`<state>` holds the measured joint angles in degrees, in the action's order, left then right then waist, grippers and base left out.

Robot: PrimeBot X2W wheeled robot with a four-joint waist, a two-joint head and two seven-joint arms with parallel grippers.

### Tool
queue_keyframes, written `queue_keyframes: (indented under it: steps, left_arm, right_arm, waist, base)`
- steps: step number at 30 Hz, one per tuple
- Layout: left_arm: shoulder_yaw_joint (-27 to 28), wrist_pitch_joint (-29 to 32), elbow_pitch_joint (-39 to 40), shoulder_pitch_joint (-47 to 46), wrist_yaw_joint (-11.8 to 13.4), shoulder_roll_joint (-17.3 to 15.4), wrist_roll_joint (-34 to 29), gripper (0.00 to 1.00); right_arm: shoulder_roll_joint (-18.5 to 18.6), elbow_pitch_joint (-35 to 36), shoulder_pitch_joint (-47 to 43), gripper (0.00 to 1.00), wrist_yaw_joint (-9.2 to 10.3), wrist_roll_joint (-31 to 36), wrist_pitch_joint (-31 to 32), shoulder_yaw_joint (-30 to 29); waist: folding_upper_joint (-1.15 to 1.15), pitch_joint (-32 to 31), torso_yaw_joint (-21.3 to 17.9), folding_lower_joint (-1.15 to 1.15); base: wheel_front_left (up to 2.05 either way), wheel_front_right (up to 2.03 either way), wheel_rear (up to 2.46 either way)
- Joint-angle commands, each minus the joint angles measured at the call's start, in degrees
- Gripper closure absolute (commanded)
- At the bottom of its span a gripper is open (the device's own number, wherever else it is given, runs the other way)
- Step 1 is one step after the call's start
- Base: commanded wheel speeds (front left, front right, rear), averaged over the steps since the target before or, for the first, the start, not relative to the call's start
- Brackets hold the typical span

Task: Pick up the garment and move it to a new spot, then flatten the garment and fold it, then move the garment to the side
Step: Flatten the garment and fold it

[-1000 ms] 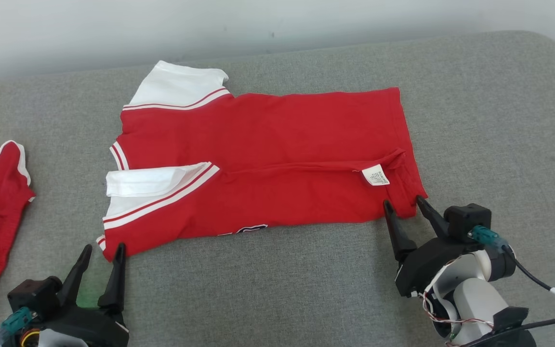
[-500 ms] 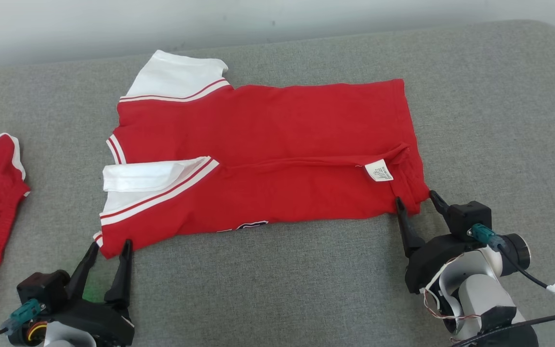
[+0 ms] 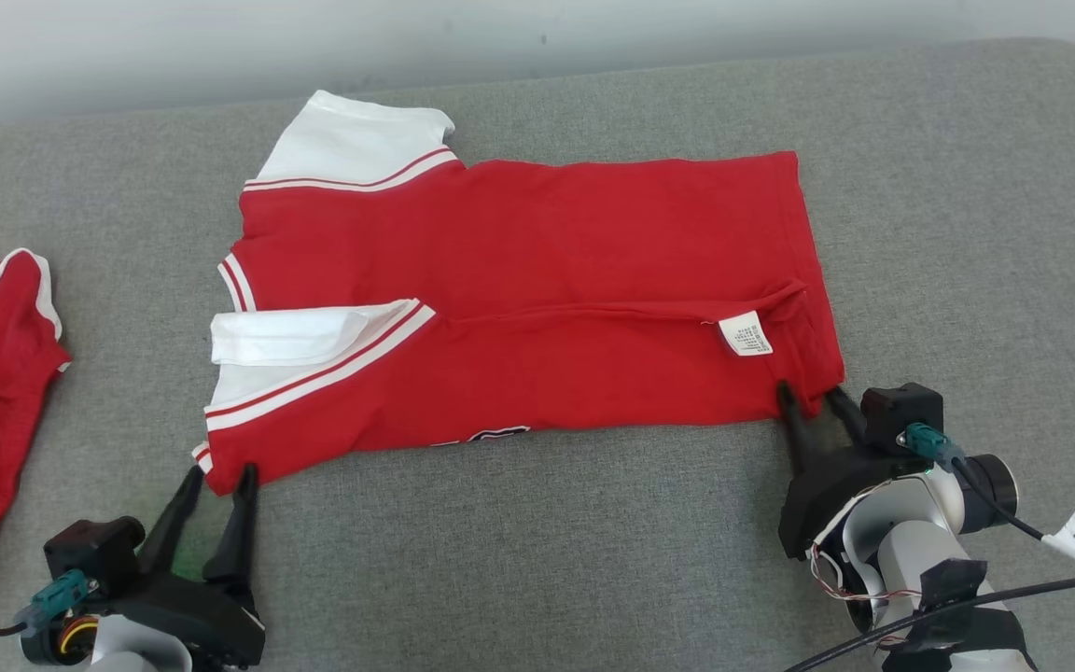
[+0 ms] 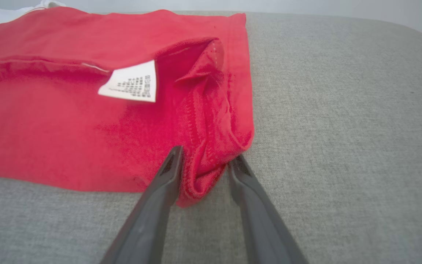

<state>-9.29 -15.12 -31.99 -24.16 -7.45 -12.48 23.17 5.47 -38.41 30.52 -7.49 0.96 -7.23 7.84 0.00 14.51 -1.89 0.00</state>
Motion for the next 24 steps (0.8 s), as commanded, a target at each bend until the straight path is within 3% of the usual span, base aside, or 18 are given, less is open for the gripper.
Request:
queue_keyframes:
  steps: [1, 12, 24]
  left_arm:
    - [-0.34, -0.04, -0.67, -0.15, 0.02, -0.20, 0.72, 1.00]
    - [2.34, -0.06, 0.43, 3.98, 0.04, -0.89, 0.80, 1.00]
    - [6.50, -0.07, 8.84, 18.46, 0.04, 4.32, 0.19, 1.00]
  right_arm:
    - [-0.11, -0.65, 0.46, 1.00, -0.01, 0.18, -0.82, 0.02]
    - [1.23, -2.61, -2.27, 1.00, 0.02, -3.43, -4.54, -0.89]
    - [5.51, 5.28, -13.74, 1.00, 0.04, -15.85, -0.68, 1.89]
  waist:
    - [0.00, -0.12, 0.08, 0.00]
    - [0.00, -4.37, -0.18, 0.00]
    - [0.00, -10.34, 0.54, 0.00]
  base:
    - [0.00, 0.00, 0.00]
    - [0.00, 0.00, 0.00]
    - [0.00, 0.00, 0.00]
